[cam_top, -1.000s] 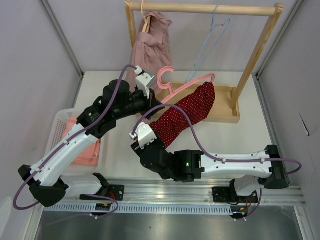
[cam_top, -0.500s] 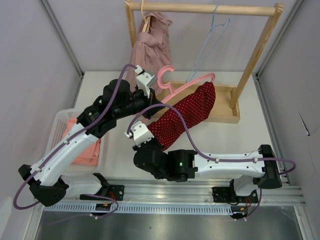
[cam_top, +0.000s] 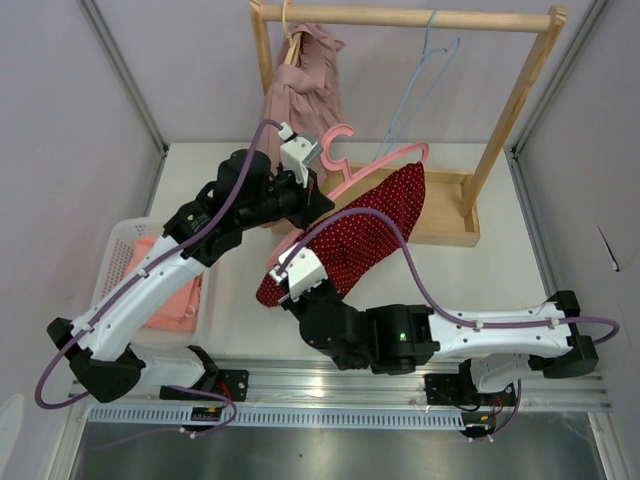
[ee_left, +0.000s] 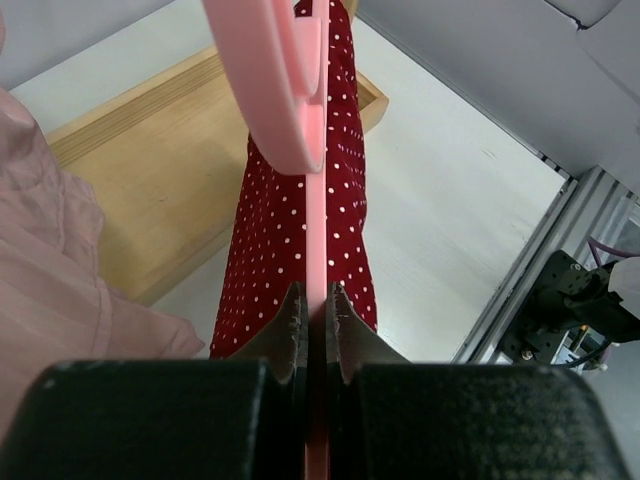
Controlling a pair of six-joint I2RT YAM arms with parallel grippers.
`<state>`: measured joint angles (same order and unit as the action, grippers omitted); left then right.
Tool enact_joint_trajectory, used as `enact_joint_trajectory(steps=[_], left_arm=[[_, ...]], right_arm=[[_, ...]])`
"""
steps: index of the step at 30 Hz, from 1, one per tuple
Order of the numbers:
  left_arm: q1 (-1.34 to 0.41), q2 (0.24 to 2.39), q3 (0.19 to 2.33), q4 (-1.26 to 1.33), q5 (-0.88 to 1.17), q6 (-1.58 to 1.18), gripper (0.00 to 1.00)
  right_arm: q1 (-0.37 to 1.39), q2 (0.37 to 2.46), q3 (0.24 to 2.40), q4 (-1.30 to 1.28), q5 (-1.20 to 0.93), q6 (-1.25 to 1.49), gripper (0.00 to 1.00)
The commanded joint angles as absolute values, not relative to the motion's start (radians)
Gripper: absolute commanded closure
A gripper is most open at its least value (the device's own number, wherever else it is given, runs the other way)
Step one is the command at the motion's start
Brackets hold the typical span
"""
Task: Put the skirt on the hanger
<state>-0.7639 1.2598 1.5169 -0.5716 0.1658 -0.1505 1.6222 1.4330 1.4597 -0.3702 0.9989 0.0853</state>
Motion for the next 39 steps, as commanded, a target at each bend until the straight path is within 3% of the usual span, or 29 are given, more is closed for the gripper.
enact_joint_trajectory(steps=[1, 7, 10, 11, 13, 19, 25, 31, 39], left_arm=[[-0.77, 1.258, 1.6, -0.508, 0.152, -0.152, 1.0], [-0.77, 1.275, 1.655, -0.537, 0.169, -0.147, 1.0], [-0.77, 1.259, 1.649, -0.532, 0.178, -0.15, 1.0], [-0.77, 1.249, 1.637, -0.531, 0.182, -0.15, 1.0], [-0.77, 1.233, 1.626, -0.532, 0.187, -0.147, 1.0], [-0.77, 1.174, 1.533, -0.54, 0.175, -0.138, 1.0], [-0.77, 1.108, 1.451, -0.575, 0.153, -0.13, 1.0], [-0.77, 1.117, 1.504, -0.672, 0.074, -0.126, 1.0], [-0.775, 1.223, 1.649, -0.795, -0.049, -0.117, 1.0]], right_arm=[[1.623, 1.376, 1.453, -0.357, 0.979, 0.095, 0.94], [1.608, 1.411, 1.424, -0.408, 0.864, 0.161, 0.85], [1.583, 1.419, 1.416, -0.42, 0.813, 0.186, 0.7], [1.577, 1.404, 1.413, -0.422, 0.802, 0.192, 0.54], [1.56, 1.375, 1.405, -0.42, 0.781, 0.199, 0.48], [1.456, 1.183, 1.404, -0.472, 0.779, 0.247, 0.44], [1.137, 0.999, 1.41, -0.564, 0.661, 0.354, 0.43], [0.817, 0.98, 1.482, -0.627, 0.46, 0.383, 0.43], [0.617, 0.989, 1.479, -0.64, 0.282, 0.413, 0.43]])
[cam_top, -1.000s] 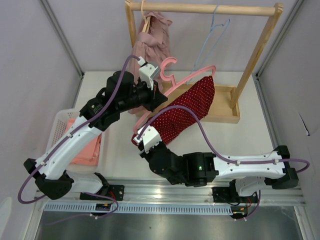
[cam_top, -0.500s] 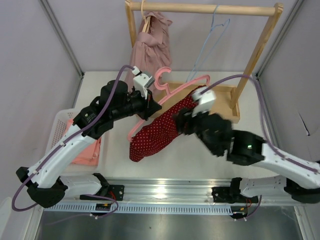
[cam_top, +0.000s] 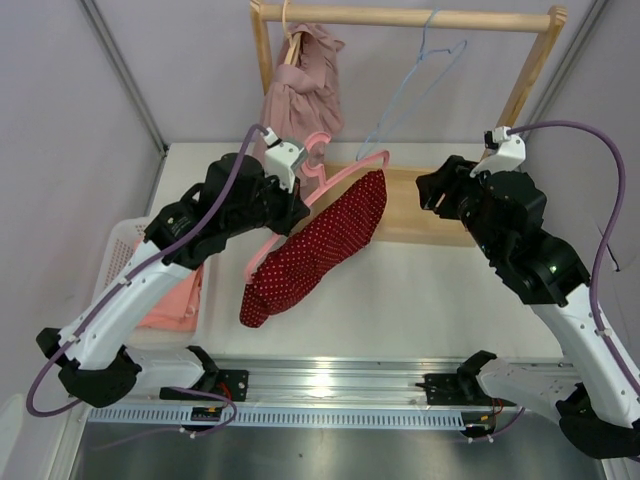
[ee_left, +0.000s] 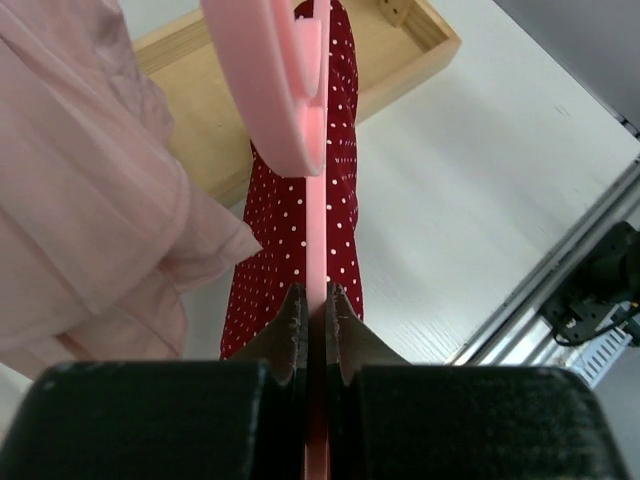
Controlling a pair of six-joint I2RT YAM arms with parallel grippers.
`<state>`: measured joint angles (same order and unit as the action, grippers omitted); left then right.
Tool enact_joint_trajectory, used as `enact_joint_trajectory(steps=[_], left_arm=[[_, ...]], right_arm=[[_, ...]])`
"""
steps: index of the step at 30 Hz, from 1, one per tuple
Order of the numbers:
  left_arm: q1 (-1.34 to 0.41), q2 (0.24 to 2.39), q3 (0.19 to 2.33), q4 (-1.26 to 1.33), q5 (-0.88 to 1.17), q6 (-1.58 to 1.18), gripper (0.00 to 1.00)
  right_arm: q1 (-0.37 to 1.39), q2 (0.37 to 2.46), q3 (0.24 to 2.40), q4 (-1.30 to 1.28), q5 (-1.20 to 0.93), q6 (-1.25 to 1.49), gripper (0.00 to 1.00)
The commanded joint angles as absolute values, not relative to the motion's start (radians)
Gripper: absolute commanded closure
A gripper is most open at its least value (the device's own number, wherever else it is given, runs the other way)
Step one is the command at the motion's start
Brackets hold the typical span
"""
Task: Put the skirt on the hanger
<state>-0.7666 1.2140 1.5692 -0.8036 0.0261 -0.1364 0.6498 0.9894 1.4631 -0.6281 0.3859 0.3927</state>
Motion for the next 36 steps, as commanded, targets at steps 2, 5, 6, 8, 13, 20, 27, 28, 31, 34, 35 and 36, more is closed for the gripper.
enact_joint_trajectory(steps=[2, 5, 6, 8, 13, 20, 27, 28, 31, 34, 35, 36], left_arm=[[-0.775, 1.227, 1.667, -0.819, -0.045, -0.101, 1.0], [-0.776, 1.243, 1.683, -0.876, -0.017, -0.08, 1.0], [-0.778, 1.235, 1.665, -0.876, -0.008, -0.072, 1.0], [-0.778, 1.203, 1.635, -0.88, 0.0, -0.064, 1.0], [-0.778, 1.169, 1.594, -0.874, -0.046, -0.087, 1.0], [-0.778, 1.232, 1.669, -0.824, -0.11, -0.155, 1.0], [-0.798, 1.308, 1.759, -0.689, -0.199, -0.215, 1.0], [-0.799, 1.34, 1.772, -0.686, -0.219, -0.218, 1.0], [-0.801, 1.422, 1.876, -0.683, -0.285, -0.23, 1.0], [-0.801, 1.497, 1.952, -0.66, -0.288, -0.233, 1.0], [-0.802, 1.518, 1.972, -0.655, -0.293, -0.232, 1.0], [-0.801, 1.543, 2.043, -0.658, -0.293, -0.232, 1.0]], right_arm=[[0.598, 0.994, 1.48, -0.638, 0.262, 0.416, 0.44], [0.592, 1.002, 1.476, -0.632, 0.25, 0.414, 0.44], [0.589, 1.005, 1.474, -0.63, 0.25, 0.416, 0.44], [0.586, 1.006, 1.468, -0.623, 0.25, 0.414, 0.45], [0.577, 1.015, 1.46, -0.617, 0.236, 0.416, 0.46], [0.571, 1.003, 1.45, -0.618, 0.23, 0.423, 0.46], [0.56, 0.997, 1.456, -0.624, 0.216, 0.416, 0.47], [0.558, 0.997, 1.457, -0.624, 0.207, 0.413, 0.47], [0.551, 0.999, 1.459, -0.618, 0.189, 0.416, 0.47], [0.548, 0.999, 1.46, -0.617, 0.172, 0.413, 0.48], [0.546, 1.0, 1.462, -0.618, 0.172, 0.411, 0.48], [0.546, 0.996, 1.462, -0.618, 0.173, 0.408, 0.48]])
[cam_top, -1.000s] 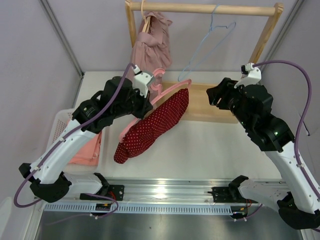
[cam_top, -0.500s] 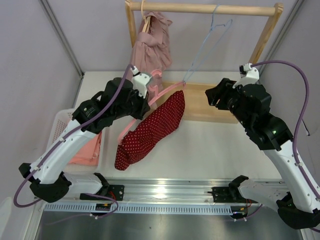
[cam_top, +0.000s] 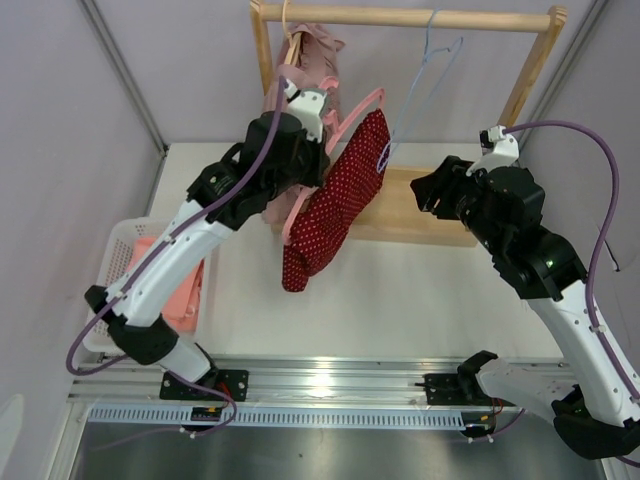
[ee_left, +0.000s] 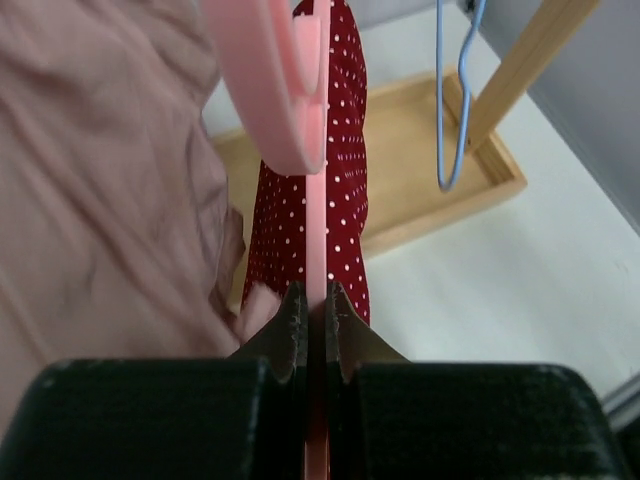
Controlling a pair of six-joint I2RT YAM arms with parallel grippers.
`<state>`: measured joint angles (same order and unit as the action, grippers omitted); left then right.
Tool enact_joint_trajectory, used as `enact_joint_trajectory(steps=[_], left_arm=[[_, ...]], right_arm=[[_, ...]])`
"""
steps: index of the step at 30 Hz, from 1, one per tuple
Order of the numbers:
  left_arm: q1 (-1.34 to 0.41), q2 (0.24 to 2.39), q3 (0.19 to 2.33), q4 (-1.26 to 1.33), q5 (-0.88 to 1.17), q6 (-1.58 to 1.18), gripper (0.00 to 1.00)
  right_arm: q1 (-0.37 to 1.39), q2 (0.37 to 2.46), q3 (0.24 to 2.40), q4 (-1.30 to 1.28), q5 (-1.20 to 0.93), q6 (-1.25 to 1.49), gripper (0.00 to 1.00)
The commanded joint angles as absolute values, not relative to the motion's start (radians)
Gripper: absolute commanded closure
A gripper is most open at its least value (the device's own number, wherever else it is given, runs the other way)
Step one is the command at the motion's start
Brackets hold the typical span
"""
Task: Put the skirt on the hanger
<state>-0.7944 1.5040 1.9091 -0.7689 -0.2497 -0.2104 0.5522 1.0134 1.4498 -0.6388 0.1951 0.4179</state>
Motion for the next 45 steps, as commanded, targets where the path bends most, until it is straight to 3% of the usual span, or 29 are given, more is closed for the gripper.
enact_joint_trajectory(steps=[1, 10, 33, 45], left_arm=[[-0.801, 1.595, 2.071, -0.664, -0.295, -0.23, 1.0], [-0.799, 1.773, 2.318, -0.67, -0.342, -0.235, 1.0], [-0.721, 1.832, 2.318, -0.31, -0.339, -0.086, 1.0], [-0.649, 1.96, 2.434, -0.229, -0.264, -0.101, 1.0]], right_arm=[[0.545, 0.993, 1.462, -0.618, 0.172, 0.405, 0.48], [0.526, 0.963, 1.451, -0.614, 0.166, 0.38, 0.48], [0.52, 0.911, 1.385, -0.571, 0.129, 0.365, 0.49], [0.518, 0.91, 1.378, -0.563, 0.14, 0.342, 0.49]])
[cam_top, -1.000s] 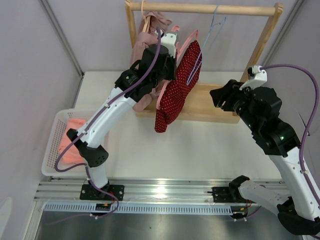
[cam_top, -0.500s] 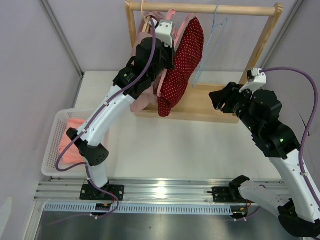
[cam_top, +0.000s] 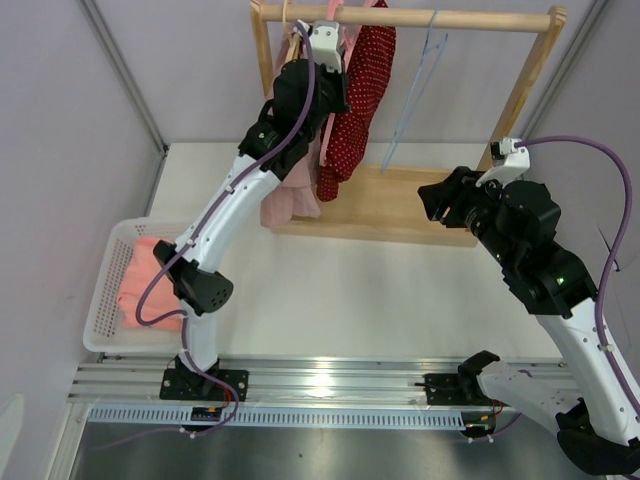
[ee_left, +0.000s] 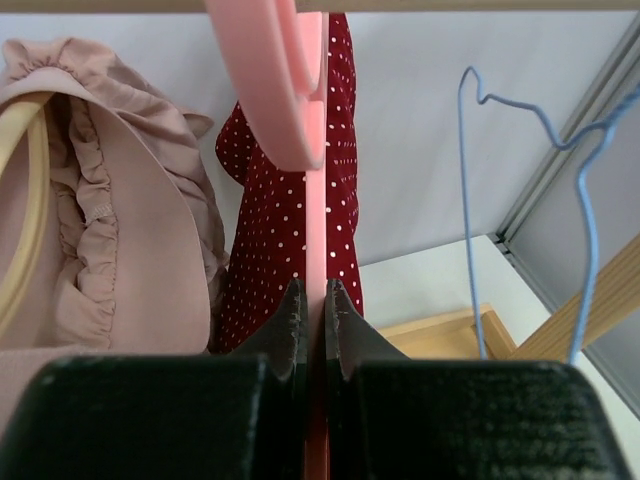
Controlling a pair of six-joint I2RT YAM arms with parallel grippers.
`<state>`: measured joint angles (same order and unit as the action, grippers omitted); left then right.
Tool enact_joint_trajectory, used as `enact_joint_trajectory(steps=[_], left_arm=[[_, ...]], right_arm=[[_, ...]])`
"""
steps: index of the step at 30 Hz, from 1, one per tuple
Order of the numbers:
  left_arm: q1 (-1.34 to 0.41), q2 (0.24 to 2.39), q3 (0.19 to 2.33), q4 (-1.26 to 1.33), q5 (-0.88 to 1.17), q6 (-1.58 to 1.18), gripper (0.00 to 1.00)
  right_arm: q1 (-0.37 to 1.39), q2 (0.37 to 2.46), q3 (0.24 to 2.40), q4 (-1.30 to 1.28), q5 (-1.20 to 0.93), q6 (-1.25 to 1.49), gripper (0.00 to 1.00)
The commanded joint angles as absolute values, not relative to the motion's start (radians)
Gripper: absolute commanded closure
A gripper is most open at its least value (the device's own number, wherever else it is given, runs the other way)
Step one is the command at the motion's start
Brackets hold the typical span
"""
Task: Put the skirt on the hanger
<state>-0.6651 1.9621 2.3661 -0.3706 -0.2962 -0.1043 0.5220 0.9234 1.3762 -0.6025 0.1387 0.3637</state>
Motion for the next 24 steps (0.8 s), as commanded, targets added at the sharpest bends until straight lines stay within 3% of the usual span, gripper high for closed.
enact_joint_trajectory(steps=[1, 24], left_arm=[[-0.646, 1.968, 2.436, -0.219, -0.259, -0.106, 1.0], [-0.594, 2.049, 2.465, -0.199, -0.173, -0.138, 1.0]], right_arm=[[0.52, 0.91, 1.378, -0.563, 0.141, 0.341, 0.49], [0.517, 0.919, 1.367, -0.561, 0.144, 0.314, 0.49]])
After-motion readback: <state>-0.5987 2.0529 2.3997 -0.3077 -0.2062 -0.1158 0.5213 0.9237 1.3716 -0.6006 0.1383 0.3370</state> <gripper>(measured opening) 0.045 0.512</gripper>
